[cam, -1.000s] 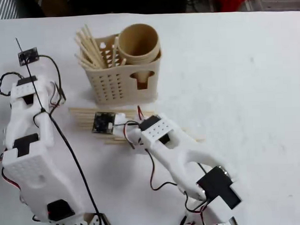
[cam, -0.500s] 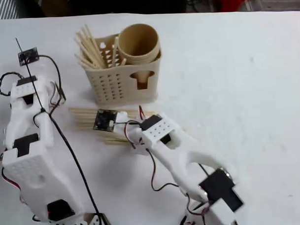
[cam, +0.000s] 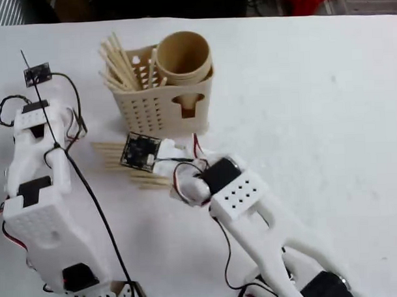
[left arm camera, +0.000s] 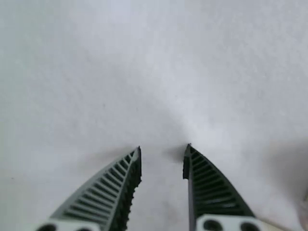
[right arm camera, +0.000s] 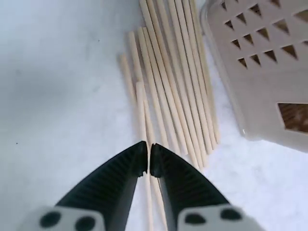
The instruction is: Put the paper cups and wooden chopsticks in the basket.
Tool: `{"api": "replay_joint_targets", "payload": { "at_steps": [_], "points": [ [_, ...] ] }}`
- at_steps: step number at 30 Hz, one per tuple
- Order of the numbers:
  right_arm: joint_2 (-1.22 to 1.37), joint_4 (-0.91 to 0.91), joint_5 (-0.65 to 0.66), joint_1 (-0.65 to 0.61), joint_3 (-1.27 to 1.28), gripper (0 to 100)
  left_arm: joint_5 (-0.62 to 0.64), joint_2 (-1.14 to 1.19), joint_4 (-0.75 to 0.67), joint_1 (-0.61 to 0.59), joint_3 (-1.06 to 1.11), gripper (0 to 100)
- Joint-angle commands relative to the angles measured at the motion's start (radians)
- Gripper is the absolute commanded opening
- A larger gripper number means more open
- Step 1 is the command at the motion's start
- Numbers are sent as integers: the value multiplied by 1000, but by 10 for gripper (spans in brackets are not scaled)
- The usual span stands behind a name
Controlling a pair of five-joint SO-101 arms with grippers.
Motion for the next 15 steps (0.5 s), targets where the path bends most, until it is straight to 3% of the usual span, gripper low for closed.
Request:
{"api": "replay_joint_targets", "payload": {
  "at_steps": [1,8,15],
  "points": [
    [110,-7,-3,-24,-9,121,-6,-8,-11,12,-8,158],
    [361,-148,8,7,-14,145,-5,-8,-9,12,-8,158],
    [449,-193,44,35,-15,144,-6,-8,-9,12,-8,158]
  ]
}}
